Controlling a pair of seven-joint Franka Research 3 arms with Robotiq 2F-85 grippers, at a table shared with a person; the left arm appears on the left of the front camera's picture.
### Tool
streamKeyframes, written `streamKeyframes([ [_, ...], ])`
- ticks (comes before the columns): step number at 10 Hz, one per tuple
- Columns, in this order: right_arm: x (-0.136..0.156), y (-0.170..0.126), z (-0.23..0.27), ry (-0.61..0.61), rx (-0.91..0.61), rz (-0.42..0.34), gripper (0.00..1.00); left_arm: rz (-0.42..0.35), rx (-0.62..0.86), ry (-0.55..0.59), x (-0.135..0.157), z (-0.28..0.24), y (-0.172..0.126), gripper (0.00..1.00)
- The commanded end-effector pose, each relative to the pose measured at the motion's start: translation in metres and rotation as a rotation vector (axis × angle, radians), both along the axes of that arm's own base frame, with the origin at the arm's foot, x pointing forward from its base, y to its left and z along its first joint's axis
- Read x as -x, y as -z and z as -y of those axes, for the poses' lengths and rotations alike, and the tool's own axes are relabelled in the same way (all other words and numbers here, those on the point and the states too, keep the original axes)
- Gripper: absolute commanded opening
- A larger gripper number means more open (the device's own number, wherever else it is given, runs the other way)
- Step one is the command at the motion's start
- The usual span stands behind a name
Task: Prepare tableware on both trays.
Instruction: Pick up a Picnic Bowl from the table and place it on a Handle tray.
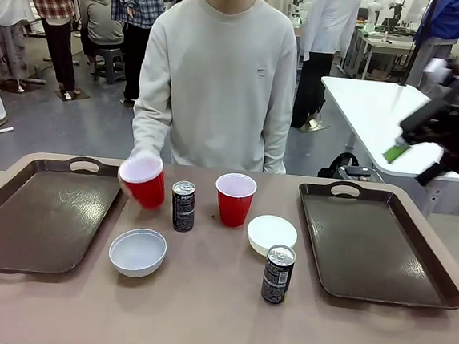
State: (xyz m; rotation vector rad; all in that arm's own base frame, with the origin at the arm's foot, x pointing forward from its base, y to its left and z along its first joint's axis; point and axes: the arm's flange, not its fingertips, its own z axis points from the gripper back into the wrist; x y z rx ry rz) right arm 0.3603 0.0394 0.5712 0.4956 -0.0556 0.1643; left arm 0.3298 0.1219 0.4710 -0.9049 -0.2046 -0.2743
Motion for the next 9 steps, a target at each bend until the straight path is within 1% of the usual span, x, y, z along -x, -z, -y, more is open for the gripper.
streamKeyframes([
  [1, -0.048, -0.002, -0.023, 0.025, 0.209, -0.072, 1.00, 0.012, 0.010, 0.010, -0.001, -0.004, -0.001, 1.00],
  [2, -0.066, 0.006, -0.042, 0.083, 0.305, -0.010, 1.00, 0.012, 0.010, 0.010, -0.001, -0.004, -0.001, 1.00],
  [3, -0.080, 0.022, -0.063, 0.151, 0.402, 0.086, 1.00, 0.012, 0.010, 0.010, -0.001, -0.004, -0.001, 1.00],
  [4, -0.085, 0.038, -0.077, 0.161, 0.421, 0.116, 1.00, 0.012, 0.010, 0.010, -0.001, -0.004, -0.001, 1.00],
  [5, -0.086, 0.053, -0.086, 0.143, 0.418, 0.109, 1.00, 0.012, 0.010, 0.010, -0.001, -0.004, -0.001, 1.00],
  [6, -0.077, 0.060, -0.091, 0.084, 0.331, 0.065, 1.00, 0.012, 0.010, 0.010, -0.001, -0.004, -0.001, 1.00],
  [7, -0.089, 0.036, -0.082, 0.104, 0.390, 0.123, 1.00, 0.012, 0.010, 0.010, -0.001, -0.004, -0.001, 1.00],
  [9, -0.089, 0.036, -0.082, 0.104, 0.390, 0.123, 1.00, 0.012, 0.010, 0.010, -0.001, -0.004, -0.001, 1.00],
])
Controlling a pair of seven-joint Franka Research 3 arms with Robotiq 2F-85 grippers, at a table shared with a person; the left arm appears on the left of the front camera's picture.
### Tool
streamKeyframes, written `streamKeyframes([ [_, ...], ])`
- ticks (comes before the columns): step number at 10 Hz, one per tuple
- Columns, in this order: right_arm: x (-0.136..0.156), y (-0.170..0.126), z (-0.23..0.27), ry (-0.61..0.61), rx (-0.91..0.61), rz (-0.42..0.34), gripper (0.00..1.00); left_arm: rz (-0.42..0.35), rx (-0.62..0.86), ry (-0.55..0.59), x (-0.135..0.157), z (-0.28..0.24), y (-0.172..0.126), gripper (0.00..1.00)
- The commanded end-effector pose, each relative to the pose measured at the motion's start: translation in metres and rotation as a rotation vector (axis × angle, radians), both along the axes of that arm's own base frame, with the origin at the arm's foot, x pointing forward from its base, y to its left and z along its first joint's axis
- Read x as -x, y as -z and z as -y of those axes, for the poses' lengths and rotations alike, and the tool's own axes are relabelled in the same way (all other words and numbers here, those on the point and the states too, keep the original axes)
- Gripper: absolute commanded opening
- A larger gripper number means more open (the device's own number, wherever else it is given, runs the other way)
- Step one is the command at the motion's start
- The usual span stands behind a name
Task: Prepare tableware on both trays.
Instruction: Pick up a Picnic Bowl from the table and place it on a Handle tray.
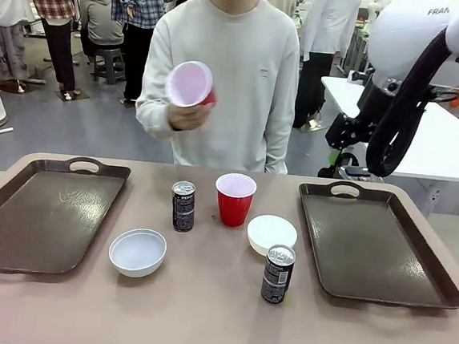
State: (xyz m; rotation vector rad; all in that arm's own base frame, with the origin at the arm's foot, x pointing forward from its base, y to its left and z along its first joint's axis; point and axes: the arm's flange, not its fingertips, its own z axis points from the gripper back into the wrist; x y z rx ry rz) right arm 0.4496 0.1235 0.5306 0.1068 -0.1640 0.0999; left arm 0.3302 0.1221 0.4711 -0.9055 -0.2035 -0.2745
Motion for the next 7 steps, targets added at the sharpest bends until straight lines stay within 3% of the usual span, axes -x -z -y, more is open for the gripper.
streamKeyframes([
  [1, 0.001, 0.006, -0.004, -0.008, 0.006, -0.009, 1.00, 0.013, 0.009, 0.009, 0.000, -0.003, -0.001, 1.00],
  [4, 0.000, 0.055, -0.058, -0.054, 0.053, -0.016, 1.00, 0.013, 0.009, 0.009, 0.000, -0.003, -0.001, 1.00],
  [7, -0.012, 0.107, -0.085, -0.076, 0.120, -0.074, 1.00, 0.013, 0.009, 0.009, 0.000, -0.003, -0.001, 1.00],
])
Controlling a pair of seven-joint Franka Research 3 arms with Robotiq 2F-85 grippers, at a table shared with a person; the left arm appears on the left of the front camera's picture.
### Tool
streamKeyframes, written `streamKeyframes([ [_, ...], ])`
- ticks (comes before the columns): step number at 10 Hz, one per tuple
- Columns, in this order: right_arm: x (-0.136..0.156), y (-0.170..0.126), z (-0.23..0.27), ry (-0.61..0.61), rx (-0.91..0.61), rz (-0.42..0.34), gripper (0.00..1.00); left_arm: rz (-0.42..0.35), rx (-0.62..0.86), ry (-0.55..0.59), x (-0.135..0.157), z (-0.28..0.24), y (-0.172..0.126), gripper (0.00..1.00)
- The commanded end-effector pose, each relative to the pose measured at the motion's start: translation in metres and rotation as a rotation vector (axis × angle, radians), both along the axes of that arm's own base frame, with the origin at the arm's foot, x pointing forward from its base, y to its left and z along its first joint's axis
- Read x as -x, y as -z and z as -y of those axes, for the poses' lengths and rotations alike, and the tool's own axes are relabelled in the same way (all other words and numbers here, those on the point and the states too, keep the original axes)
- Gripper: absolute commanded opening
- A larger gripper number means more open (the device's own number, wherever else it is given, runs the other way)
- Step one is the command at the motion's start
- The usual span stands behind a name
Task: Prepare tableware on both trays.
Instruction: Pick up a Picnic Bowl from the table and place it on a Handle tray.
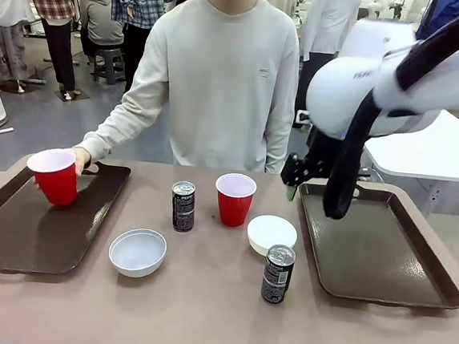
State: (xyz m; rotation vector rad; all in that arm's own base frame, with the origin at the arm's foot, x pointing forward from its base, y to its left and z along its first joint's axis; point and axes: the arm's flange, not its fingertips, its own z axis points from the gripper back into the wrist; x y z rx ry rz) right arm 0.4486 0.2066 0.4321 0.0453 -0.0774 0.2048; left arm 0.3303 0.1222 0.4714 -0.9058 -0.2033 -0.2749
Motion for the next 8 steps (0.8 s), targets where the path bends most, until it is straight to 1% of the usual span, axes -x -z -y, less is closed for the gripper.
streamKeyframes([
  [1, -0.016, 0.022, -0.002, 0.030, 0.069, -0.012, 1.00, 0.013, 0.009, 0.009, 0.000, -0.003, -0.001, 1.00],
  [3, -0.020, 0.045, -0.004, 0.014, 0.092, -0.054, 1.00, 0.013, 0.009, 0.009, 0.000, -0.003, -0.001, 1.00],
  [4, -0.022, 0.056, -0.006, 0.006, 0.088, -0.074, 0.96, 0.013, 0.009, 0.009, 0.000, -0.003, -0.001, 1.00],
  [6, -0.021, 0.063, -0.014, -0.010, 0.096, -0.083, 0.82, 0.013, 0.009, 0.009, 0.000, -0.003, -0.001, 1.00],
  [8, -0.023, 0.070, -0.017, -0.012, 0.099, -0.097, 0.65, 0.013, 0.009, 0.009, 0.000, -0.003, -0.001, 1.00],
])
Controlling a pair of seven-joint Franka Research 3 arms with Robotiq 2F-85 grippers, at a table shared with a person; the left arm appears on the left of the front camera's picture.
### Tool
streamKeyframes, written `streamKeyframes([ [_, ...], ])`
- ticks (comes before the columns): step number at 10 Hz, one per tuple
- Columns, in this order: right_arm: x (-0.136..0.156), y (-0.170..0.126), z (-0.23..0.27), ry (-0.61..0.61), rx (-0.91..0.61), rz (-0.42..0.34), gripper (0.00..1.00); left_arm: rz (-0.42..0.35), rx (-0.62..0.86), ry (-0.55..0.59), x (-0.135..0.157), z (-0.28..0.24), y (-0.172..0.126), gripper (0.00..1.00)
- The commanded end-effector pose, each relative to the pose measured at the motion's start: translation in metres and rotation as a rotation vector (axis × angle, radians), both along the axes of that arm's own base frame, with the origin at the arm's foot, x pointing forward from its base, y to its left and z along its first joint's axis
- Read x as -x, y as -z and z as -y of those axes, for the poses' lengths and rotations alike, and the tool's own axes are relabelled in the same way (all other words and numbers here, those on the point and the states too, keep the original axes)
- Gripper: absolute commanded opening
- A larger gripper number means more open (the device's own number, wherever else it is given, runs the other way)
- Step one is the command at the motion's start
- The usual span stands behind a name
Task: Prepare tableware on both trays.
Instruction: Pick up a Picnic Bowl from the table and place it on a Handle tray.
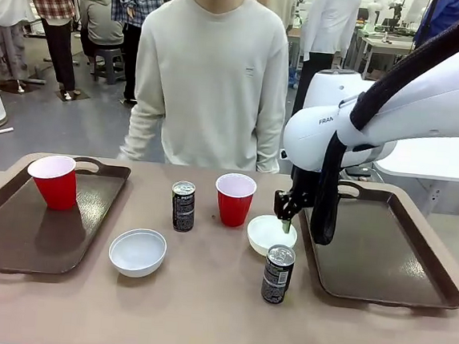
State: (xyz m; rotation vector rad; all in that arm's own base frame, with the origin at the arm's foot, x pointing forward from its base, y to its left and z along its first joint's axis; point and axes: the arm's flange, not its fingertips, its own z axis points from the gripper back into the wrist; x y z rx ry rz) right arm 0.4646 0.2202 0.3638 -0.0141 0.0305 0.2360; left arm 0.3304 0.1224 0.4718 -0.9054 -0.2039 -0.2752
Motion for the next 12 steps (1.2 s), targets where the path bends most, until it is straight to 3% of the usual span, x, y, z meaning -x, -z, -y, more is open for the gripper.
streamKeyframes([
  [1, -0.010, 0.007, -0.002, 0.023, 0.024, -0.010, 0.57, 0.012, 0.010, 0.009, 0.000, -0.003, 0.000, 1.00],
  [7, -0.016, 0.021, 0.001, 0.030, -0.029, -0.084, 0.02, 0.012, 0.010, 0.009, 0.000, -0.003, 0.000, 1.00],
  [12, -0.017, 0.018, 0.004, 0.041, -0.049, -0.088, 0.00, 0.012, 0.010, 0.009, 0.000, -0.003, 0.000, 1.00],
])
